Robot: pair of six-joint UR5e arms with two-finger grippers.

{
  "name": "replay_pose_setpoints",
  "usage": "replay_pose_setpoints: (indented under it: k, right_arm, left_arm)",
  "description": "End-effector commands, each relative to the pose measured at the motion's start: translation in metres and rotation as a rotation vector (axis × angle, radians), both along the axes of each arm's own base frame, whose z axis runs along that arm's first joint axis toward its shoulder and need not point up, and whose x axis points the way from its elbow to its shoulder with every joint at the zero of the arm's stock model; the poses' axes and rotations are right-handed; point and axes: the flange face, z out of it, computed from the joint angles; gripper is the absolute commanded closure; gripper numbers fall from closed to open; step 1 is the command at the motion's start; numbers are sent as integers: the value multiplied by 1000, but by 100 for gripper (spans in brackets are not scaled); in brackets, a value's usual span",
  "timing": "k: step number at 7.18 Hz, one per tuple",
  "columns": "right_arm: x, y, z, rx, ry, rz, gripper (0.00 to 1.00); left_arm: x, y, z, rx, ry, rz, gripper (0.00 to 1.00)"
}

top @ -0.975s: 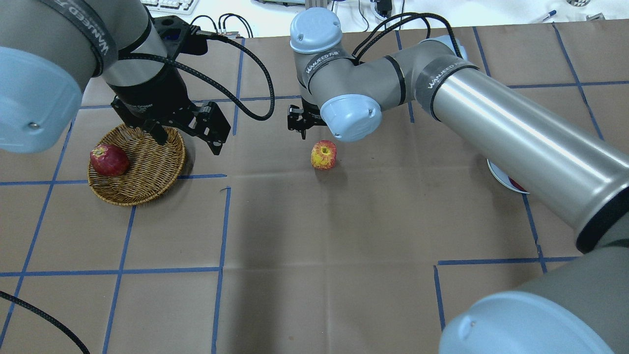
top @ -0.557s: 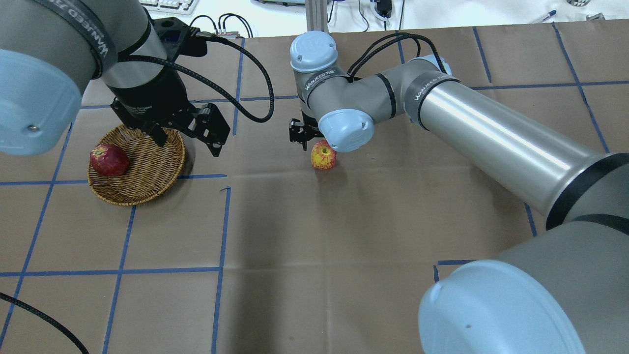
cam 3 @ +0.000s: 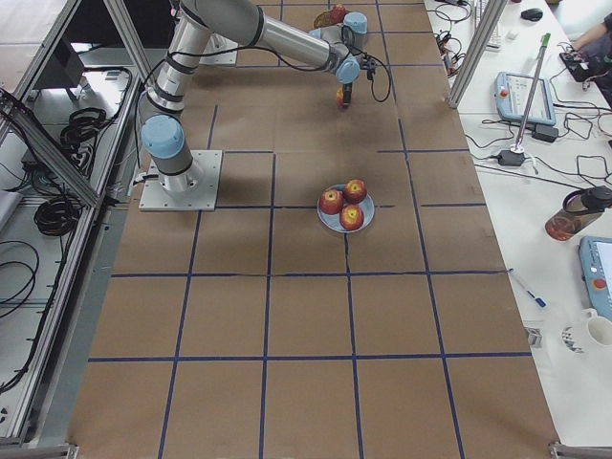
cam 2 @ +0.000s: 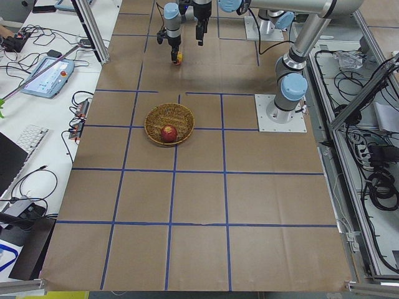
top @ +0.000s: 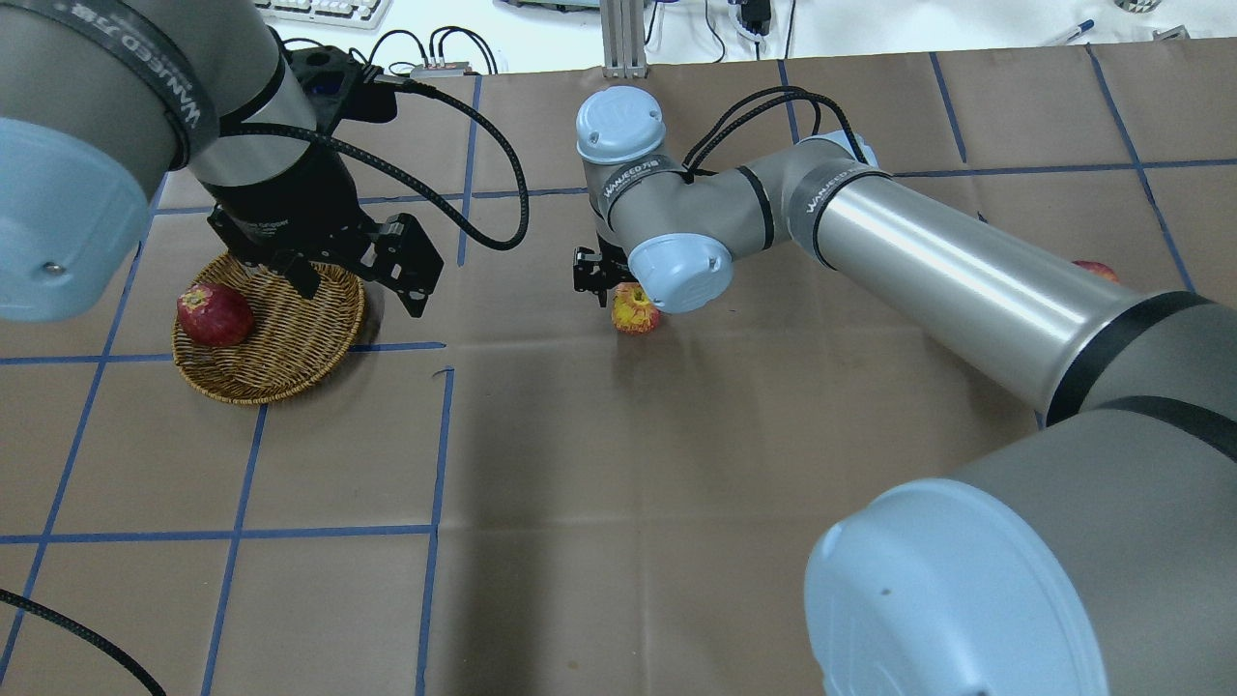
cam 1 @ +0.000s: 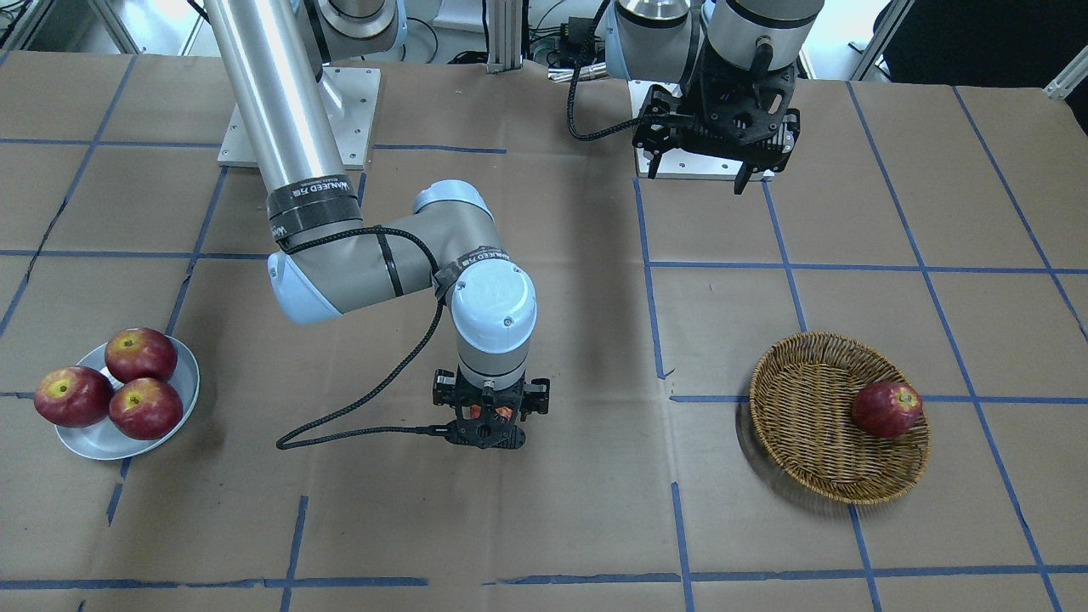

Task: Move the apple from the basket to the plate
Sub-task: 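Lower the right gripper onto the apple and close it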

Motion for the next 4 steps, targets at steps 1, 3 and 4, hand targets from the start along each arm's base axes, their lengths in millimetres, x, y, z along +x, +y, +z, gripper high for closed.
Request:
replay_pose_setpoints:
  k: [1,3,4]
  right_arm:
    - [0,-1,3,-9,0,-1,47]
    - [-8,-9,37,-58,-12,-10,54]
    - [-26,-8,72,-93,-6,4,54]
  left_arm:
    - [1,1,-1,0,0,-2,1]
    - [1,1,-2,2,0,-3,1]
    - [1,1,-2,2,0,-2,1]
